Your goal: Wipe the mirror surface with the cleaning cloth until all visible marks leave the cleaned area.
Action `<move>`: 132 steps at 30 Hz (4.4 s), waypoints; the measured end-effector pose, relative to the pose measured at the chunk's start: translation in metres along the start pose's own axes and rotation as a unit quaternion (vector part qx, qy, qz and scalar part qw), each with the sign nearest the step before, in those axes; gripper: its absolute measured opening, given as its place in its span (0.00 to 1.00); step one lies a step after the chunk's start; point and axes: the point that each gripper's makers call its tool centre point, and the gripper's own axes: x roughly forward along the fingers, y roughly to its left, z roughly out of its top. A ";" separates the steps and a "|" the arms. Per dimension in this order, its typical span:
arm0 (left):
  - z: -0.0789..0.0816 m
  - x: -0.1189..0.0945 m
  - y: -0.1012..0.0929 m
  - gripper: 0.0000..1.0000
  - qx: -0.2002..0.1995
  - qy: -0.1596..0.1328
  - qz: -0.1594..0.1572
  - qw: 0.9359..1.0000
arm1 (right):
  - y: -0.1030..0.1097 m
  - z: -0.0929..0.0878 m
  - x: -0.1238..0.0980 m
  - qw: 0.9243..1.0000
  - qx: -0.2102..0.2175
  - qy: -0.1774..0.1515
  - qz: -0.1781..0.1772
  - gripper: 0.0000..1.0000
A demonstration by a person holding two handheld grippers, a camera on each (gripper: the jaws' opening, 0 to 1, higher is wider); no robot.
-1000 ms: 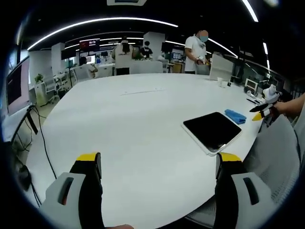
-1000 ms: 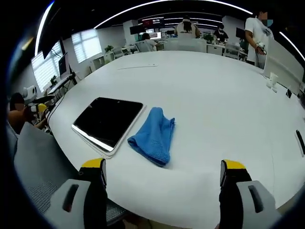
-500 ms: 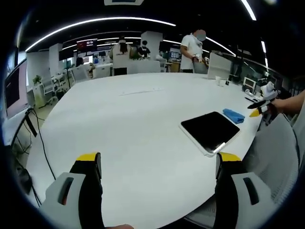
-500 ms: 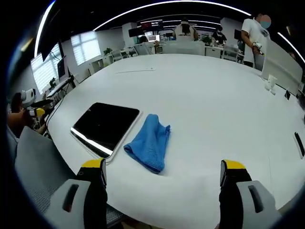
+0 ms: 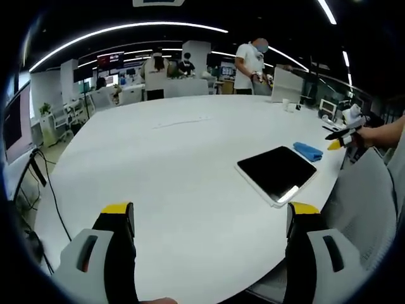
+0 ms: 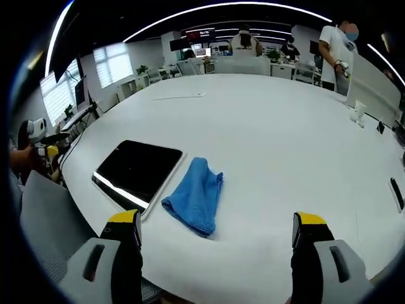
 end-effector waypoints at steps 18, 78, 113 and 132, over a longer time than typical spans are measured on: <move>-0.011 0.002 -0.006 0.99 -0.016 0.001 0.000 1.000 | 0.028 0.034 0.012 0.999 -0.023 0.015 0.024 0.88; -0.014 0.007 -0.049 0.99 -0.027 -0.002 -0.032 0.999 | 0.044 0.069 0.078 0.982 0.106 0.158 -0.009 0.00; -0.003 0.026 -0.101 0.99 -0.046 -0.017 -0.072 0.996 | 0.095 0.061 0.138 0.975 0.095 0.203 -0.006 0.00; -0.016 0.033 -0.103 0.99 -0.025 0.006 -0.076 0.997 | 0.147 0.071 0.152 0.973 0.079 0.218 0.015 0.00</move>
